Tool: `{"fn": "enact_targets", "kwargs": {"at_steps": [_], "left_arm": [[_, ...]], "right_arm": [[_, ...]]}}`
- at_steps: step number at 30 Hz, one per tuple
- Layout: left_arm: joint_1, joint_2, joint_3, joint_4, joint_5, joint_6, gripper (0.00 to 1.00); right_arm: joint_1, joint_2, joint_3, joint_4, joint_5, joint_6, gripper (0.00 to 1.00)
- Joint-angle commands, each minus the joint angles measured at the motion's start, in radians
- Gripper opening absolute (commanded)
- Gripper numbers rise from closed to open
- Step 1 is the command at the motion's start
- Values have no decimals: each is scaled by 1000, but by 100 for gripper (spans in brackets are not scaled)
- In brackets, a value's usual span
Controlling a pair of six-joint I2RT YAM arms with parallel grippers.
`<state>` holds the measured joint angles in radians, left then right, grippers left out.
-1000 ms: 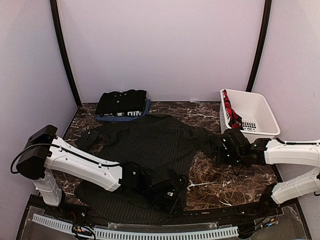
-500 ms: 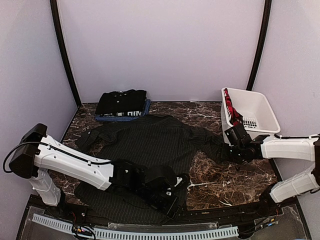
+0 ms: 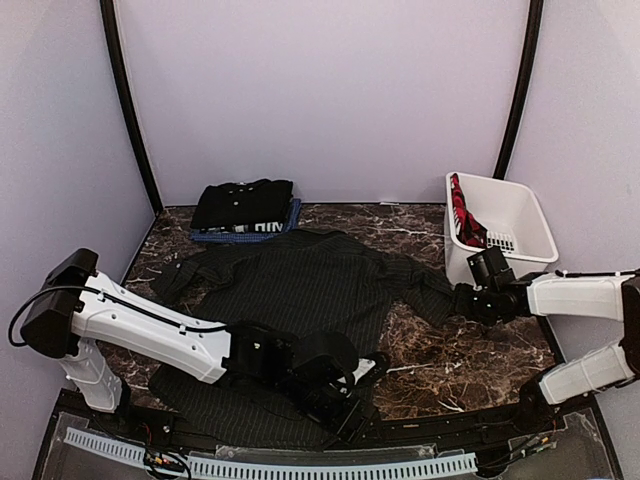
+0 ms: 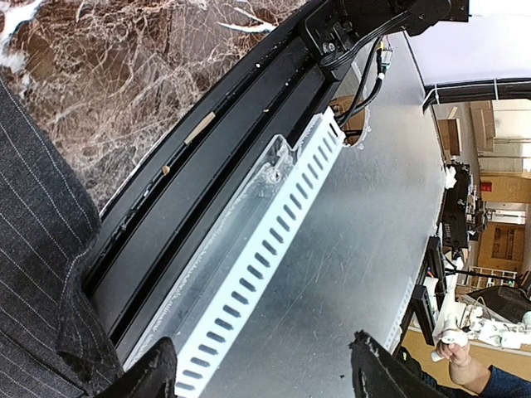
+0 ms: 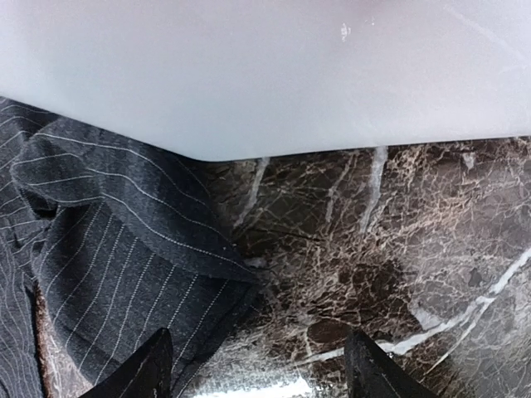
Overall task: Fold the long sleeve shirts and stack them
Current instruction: Smooth out the corner of the shirt at the corner of the board, then pick up the sleeve from the center of the board.
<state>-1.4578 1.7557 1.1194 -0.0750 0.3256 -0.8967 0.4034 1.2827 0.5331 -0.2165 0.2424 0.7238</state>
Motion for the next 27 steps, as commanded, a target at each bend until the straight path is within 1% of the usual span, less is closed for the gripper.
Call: {"fn": "enact_targets", "kwargs": {"at_steps": [1, 5, 10, 13, 17, 19, 25, 27], "left_arm": [[-5, -22, 27, -2, -16, 22, 70], [-4, -56, 32, -31, -76, 20, 70], [6, -127, 17, -41, -154, -9, 69], [17, -165, -8, -13, -168, -31, 68], [23, -189, -28, 28, -141, -42, 67], [23, -182, -27, 20, -130, -43, 67], [28, -189, -36, -2, -151, -49, 66], [42, -184, -40, -26, -160, -64, 63]], "right_arm": [[-9, -39, -14, 50, -36, -42, 67], [-4, -40, -39, 97, -91, -38, 64], [38, -12, -43, 147, -102, -13, 58], [63, 36, -28, 165, -88, 6, 55], [83, 95, -21, 191, -77, 32, 49], [89, 111, -19, 191, -69, 44, 44], [110, 50, 2, 129, 6, 51, 16], [115, 23, 25, 97, 30, 36, 7]]}}
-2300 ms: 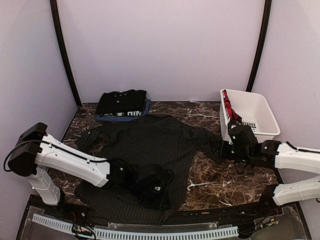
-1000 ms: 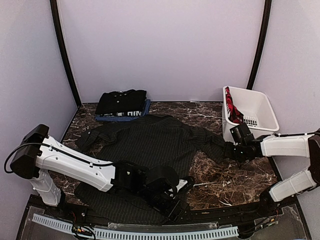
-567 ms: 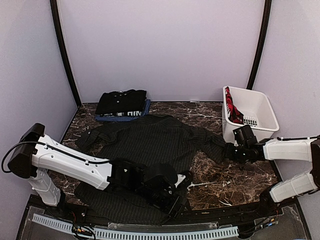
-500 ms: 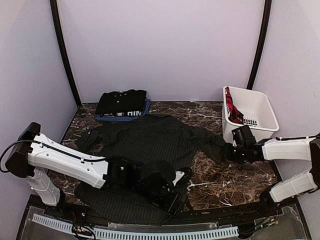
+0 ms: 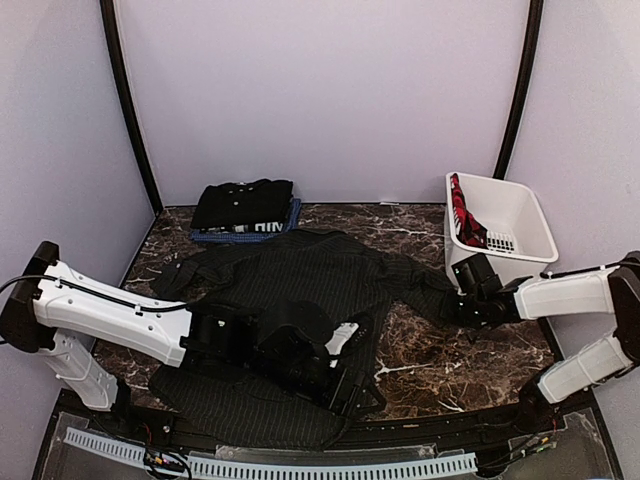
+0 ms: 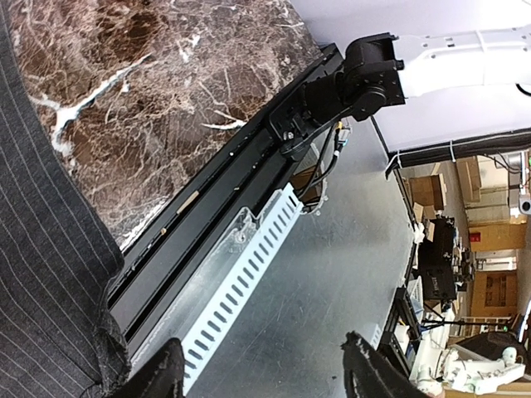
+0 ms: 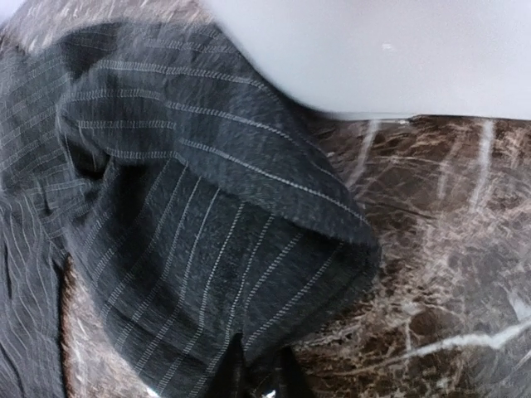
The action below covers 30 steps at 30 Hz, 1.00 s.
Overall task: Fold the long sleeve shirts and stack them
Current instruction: Pick up the sleeve from the center of the board, then place the sleeve at the center of the board.
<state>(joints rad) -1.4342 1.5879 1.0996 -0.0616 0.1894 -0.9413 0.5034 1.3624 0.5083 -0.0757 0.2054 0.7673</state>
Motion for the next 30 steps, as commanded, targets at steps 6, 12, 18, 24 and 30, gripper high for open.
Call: {"fn": "enact_targets", "kwargs": {"at_steps": [6, 12, 18, 24, 30], "left_arm": [[70, -9, -88, -38, -26, -69, 53], [93, 59, -106, -3, 37, -68, 38], [78, 209, -36, -10, 165, -36, 24], [40, 272, 36, 6, 273, 20, 26], [38, 268, 47, 108, 387, 47, 43]], "right_arm": [[85, -117, 150, -142, 141, -46, 0], [215, -90, 279, -208, 254, -102, 0], [314, 30, 430, -244, 306, -167, 0], [384, 174, 539, -208, 254, -241, 0], [464, 336, 656, -194, 211, -316, 0]]}}
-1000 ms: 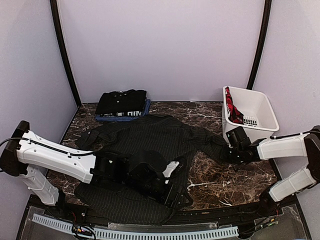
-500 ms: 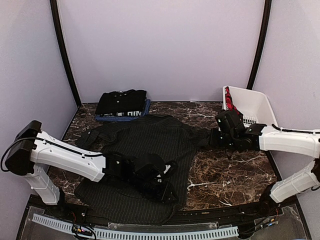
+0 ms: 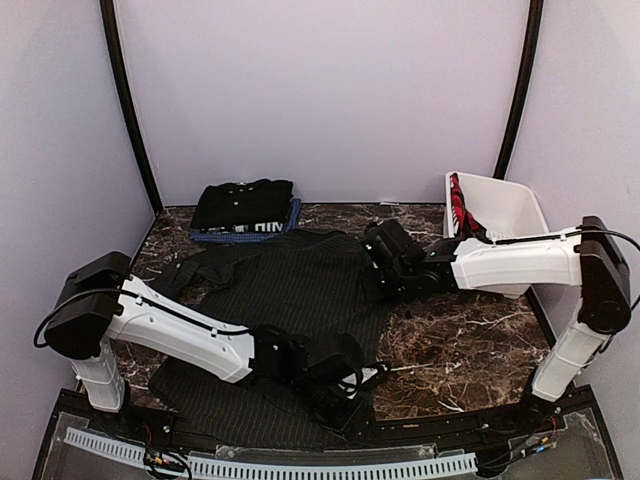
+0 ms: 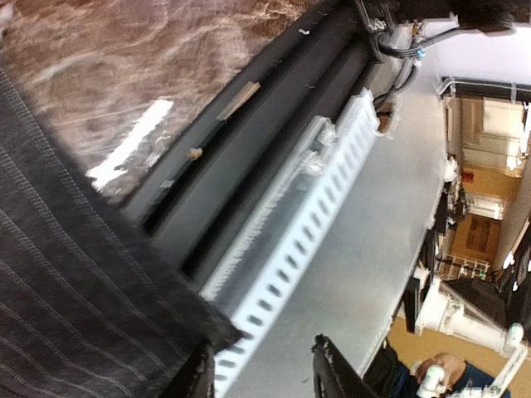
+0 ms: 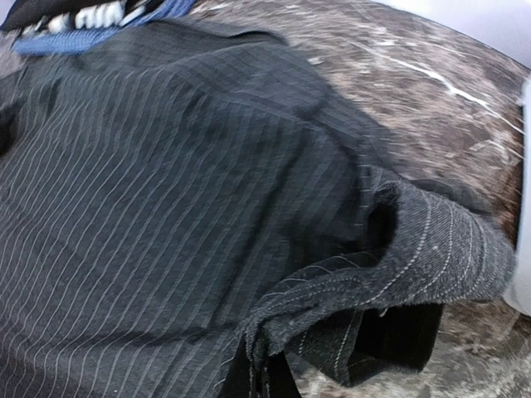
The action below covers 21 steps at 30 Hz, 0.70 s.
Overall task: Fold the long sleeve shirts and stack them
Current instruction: Place the sleeve at the center of the board.
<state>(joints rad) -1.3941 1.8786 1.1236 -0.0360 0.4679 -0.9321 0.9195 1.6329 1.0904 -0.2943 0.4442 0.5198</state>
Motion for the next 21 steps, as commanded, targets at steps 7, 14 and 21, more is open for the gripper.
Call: {"fn": "enact_targets", "kwargs": {"at_steps": [7, 14, 21], "left_arm": [[27, -144, 3, 24, 55, 82, 51], [194, -433, -179, -35, -171, 48, 54], [347, -372, -137, -43, -245, 125, 53]], "right_arm": [[57, 144, 112, 74, -153, -94, 12], [39, 124, 132, 123, -236, -122, 62], [-77, 165, 168, 140, -396, -134, 71]]}}
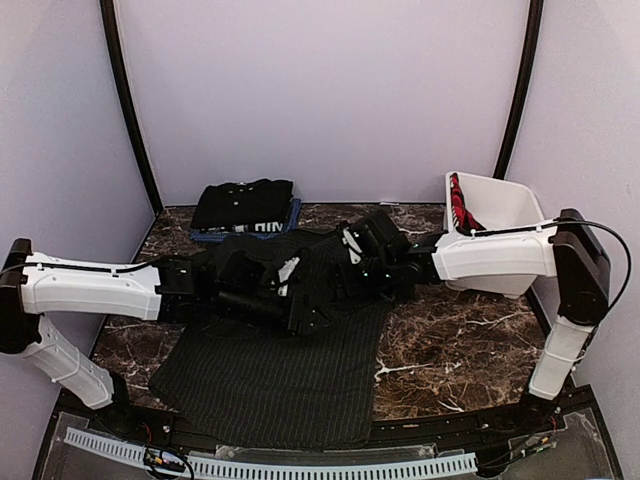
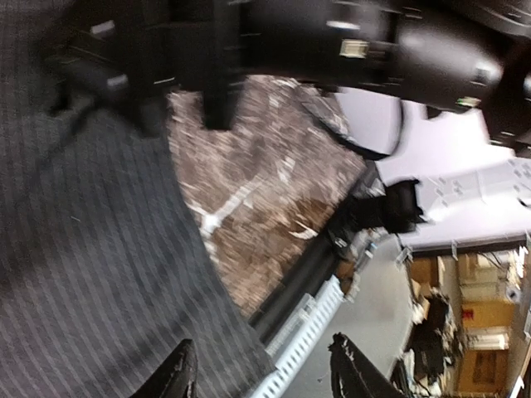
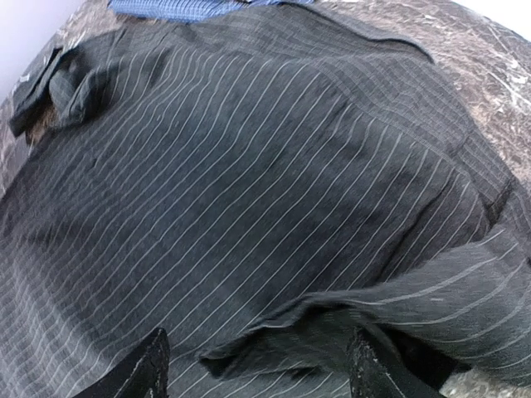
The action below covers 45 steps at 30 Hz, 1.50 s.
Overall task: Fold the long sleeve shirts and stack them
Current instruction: Place the sleeve at the center of the board, then pick up the sleeve from the center of the board.
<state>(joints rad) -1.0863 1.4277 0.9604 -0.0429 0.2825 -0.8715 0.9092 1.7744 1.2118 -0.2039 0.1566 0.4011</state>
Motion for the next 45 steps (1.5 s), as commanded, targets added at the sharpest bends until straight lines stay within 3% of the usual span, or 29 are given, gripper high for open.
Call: {"fn": "enact_targets", "kwargs": {"at_steps": [1, 6, 10, 17, 31, 38, 45], "left_arm": [[48, 99, 45, -36, -59, 75, 52], [100, 247, 170, -43, -122, 112, 50], [162, 321, 226, -47, -163, 93, 49], [243, 394, 268, -22, -114, 82, 46], [272, 429, 273, 18, -58, 38, 45], [303, 439, 282, 20, -13, 41, 45], [317, 432, 283, 1, 4, 50, 45]], "right_arm": [[-82, 38, 55, 52, -141, -18, 71], [-135, 114, 119, 77, -255, -41, 74], [-159, 150, 200, 33, -259, -75, 74], [-208, 111, 205, 2, -279, -134, 72], [-302, 153, 74, 13, -405, -103, 67], [-320, 211, 107, 15, -443, -75, 65], [-304, 65, -9, 38, -377, -44, 63]]}}
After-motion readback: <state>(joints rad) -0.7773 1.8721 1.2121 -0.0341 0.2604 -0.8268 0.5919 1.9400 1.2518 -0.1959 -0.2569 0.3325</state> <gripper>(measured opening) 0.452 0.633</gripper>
